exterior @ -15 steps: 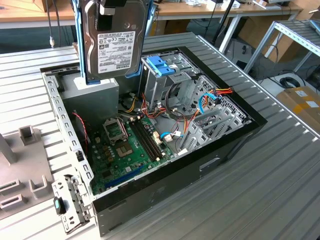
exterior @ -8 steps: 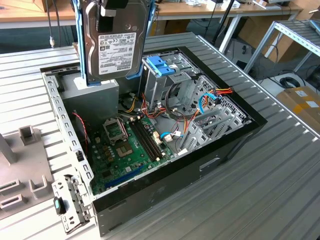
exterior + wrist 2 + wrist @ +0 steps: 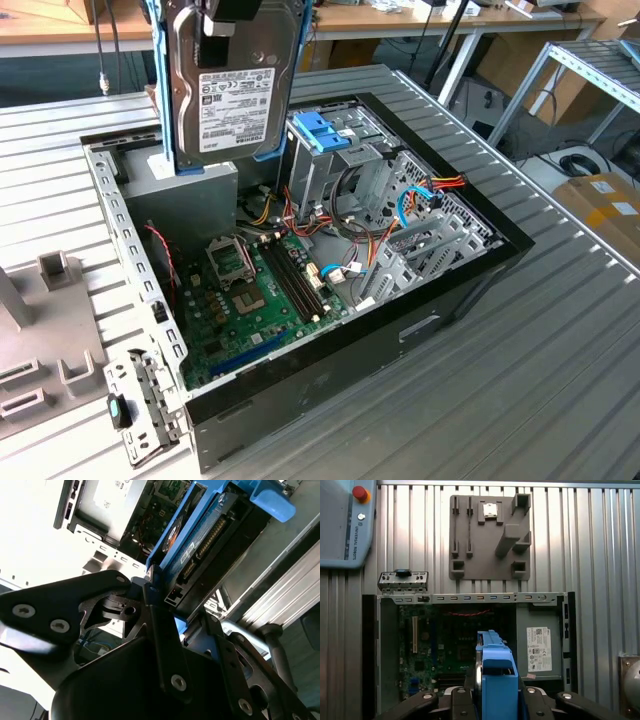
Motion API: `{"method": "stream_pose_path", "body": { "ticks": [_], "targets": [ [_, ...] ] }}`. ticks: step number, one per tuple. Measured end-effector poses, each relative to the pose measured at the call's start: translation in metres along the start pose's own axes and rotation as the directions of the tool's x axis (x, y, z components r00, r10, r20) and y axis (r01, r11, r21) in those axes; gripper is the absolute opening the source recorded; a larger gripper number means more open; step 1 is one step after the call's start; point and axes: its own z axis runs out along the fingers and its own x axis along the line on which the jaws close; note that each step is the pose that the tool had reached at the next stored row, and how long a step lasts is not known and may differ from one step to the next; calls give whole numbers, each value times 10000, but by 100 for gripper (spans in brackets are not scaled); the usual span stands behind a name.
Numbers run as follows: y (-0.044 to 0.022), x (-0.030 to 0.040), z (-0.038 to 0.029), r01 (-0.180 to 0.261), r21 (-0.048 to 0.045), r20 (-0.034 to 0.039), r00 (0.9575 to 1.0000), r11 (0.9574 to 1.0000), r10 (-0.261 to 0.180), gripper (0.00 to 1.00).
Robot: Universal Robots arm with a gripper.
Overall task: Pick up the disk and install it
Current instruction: 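Pick up the disk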
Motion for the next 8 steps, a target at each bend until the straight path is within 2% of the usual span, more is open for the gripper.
{"method": "stream_pose_path", "body": {
  "ticks": [8],
  "targets": [
    [-2,64,-2,0,0,0,10000,10000,0,37]
  ]
}}
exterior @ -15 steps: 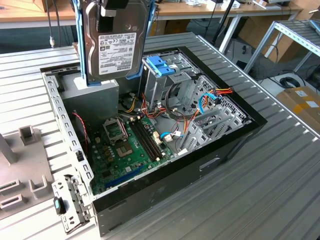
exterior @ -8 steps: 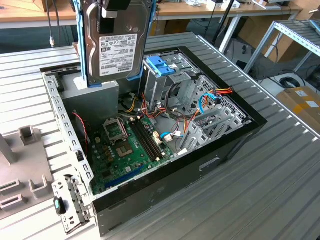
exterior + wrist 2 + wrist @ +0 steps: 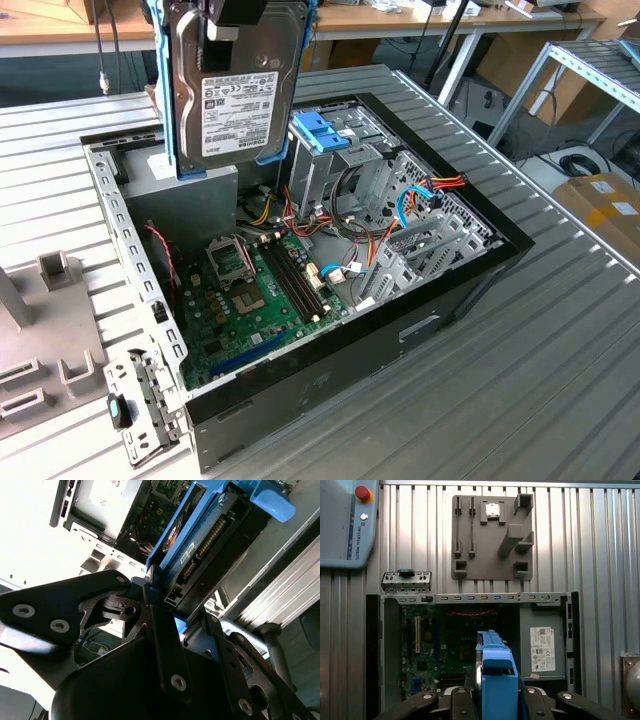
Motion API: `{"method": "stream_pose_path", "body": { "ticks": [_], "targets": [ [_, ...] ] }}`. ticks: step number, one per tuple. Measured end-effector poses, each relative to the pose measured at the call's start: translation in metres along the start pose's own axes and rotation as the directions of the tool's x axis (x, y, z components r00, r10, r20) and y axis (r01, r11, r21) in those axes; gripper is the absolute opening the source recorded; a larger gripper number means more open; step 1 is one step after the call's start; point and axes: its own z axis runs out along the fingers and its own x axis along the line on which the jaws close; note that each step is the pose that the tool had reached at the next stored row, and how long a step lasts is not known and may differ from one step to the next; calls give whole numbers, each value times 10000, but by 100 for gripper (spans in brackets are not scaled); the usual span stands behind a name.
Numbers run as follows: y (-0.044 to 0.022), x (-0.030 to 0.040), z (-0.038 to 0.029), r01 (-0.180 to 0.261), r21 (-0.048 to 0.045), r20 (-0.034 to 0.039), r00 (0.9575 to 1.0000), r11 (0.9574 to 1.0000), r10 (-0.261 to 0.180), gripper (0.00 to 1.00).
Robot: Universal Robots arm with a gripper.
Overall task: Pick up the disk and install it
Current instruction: 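Pick up the disk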
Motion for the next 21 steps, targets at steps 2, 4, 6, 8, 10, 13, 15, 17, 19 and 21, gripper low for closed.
{"method": "stream_pose_path", "body": {
  "ticks": [2,4,6,8,10,13,15,17,19,21],
  "targets": [
    [0,20,-1,0,0,0,10000,10000,0,37],
    [-1,36,-1,0,0,0,10000,10000,0,37],
    [-1,55,-1,-1,0,1,10000,10000,1,37],
    [-1,70,-2,0,0,0,10000,10000,0,37],
    [-2,94,-3,-1,0,1,10000,10000,1,37],
    [-2,123,-4,-1,0,0,10000,10000,1,37],
    [-3,146,-5,0,0,0,10000,10000,0,37],
    [-3,159,-5,0,0,0,10000,10000,0,37],
    [-3,184,-6,0,0,0,10000,10000,0,37],
    [-4,199,-7,0,0,0,10000,10000,0,37]
  ]
}}
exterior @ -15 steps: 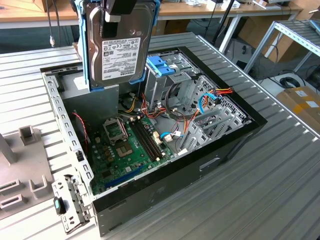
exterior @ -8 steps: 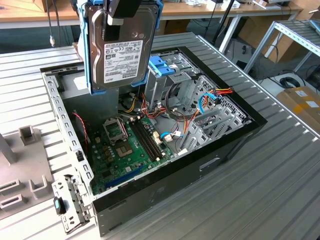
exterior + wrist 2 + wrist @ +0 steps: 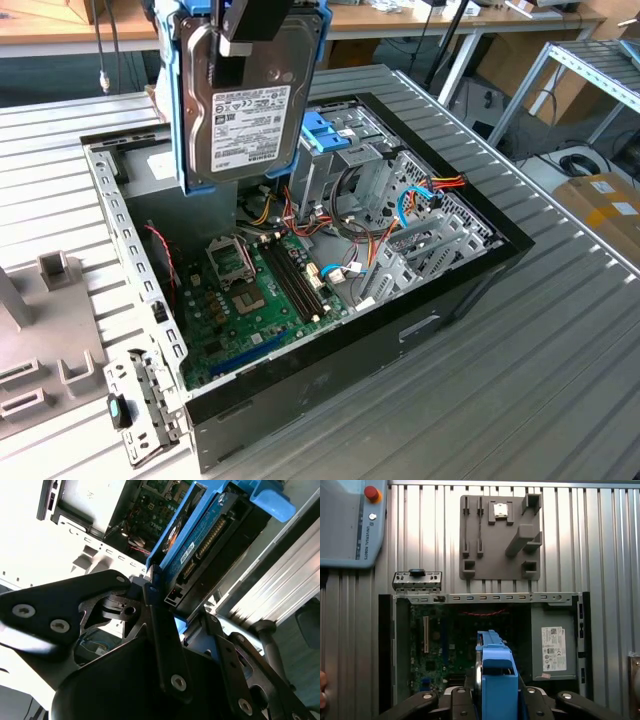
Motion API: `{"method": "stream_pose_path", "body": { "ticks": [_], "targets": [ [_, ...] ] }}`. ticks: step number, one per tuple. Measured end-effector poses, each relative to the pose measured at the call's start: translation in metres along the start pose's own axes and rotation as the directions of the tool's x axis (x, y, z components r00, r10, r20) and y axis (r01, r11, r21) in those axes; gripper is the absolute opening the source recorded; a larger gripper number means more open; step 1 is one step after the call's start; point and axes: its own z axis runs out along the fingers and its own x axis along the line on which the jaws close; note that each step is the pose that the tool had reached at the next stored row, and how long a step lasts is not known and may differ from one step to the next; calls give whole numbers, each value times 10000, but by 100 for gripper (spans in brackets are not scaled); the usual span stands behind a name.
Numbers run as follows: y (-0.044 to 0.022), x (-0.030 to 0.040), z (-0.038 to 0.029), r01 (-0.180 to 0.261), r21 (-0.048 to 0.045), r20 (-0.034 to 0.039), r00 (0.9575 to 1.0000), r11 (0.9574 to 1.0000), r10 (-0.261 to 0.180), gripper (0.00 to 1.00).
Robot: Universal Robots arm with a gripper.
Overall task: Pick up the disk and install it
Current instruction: 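Pick up the disk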
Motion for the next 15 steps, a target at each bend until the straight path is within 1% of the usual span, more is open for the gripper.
{"method": "stream_pose_path", "body": {
  "ticks": [2,6,7,8,9,15],
  "targets": [
    [0,20,0,0,0,0,10000,10000,0,37],
    [-2,81,-2,0,0,-1,10000,10000,0,37],
    [-103,108,-4,0,0,-1,10000,10000,0,37],
    [-204,119,-5,0,0,-2,10000,10000,0,37],
    [-233,126,-5,-1,0,-6,10000,10000,1,37],
    [-255,132,-5,-1,0,-8,10000,10000,1,37]
  ]
}}
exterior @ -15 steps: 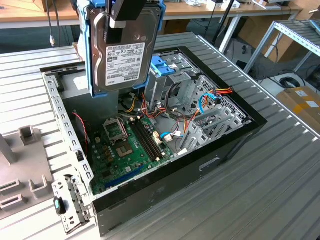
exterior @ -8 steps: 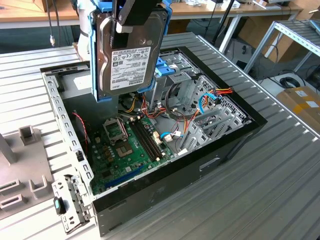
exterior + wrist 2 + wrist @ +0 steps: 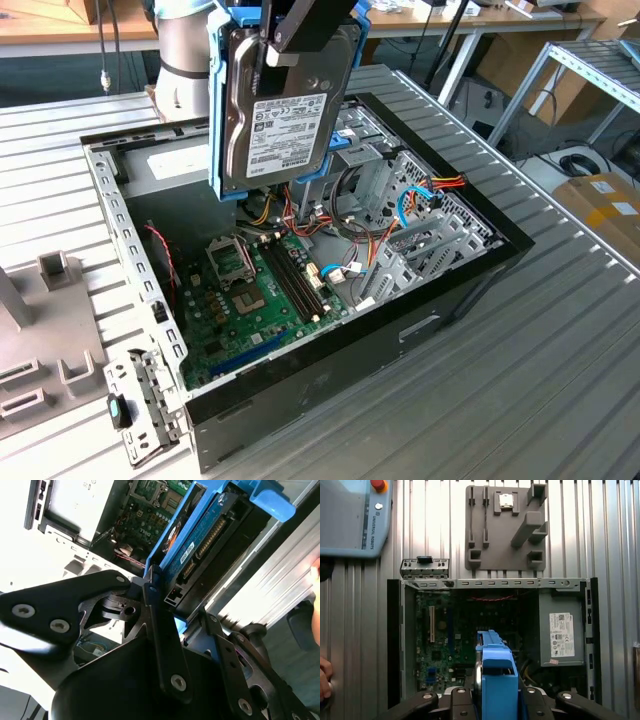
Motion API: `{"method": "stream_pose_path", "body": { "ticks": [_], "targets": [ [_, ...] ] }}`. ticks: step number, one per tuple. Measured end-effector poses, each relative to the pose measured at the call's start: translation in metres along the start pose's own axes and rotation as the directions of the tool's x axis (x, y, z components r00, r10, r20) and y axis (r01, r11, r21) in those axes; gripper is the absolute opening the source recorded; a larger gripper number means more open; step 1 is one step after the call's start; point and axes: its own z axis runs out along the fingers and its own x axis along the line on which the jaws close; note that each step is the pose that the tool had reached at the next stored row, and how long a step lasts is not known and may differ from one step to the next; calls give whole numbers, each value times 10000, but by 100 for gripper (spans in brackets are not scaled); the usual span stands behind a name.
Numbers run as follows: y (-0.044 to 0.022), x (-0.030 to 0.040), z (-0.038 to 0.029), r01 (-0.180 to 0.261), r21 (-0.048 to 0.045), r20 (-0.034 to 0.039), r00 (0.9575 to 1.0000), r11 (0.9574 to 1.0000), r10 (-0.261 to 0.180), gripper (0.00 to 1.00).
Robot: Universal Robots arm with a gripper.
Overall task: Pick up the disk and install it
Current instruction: 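Pick up the disk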
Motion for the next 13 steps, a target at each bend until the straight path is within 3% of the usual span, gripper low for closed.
{"method": "stream_pose_path", "body": {
  "ticks": [13],
  "targets": [
    [-55,15,0,0,0,-3,10000,10000,0,37]
  ]
}}
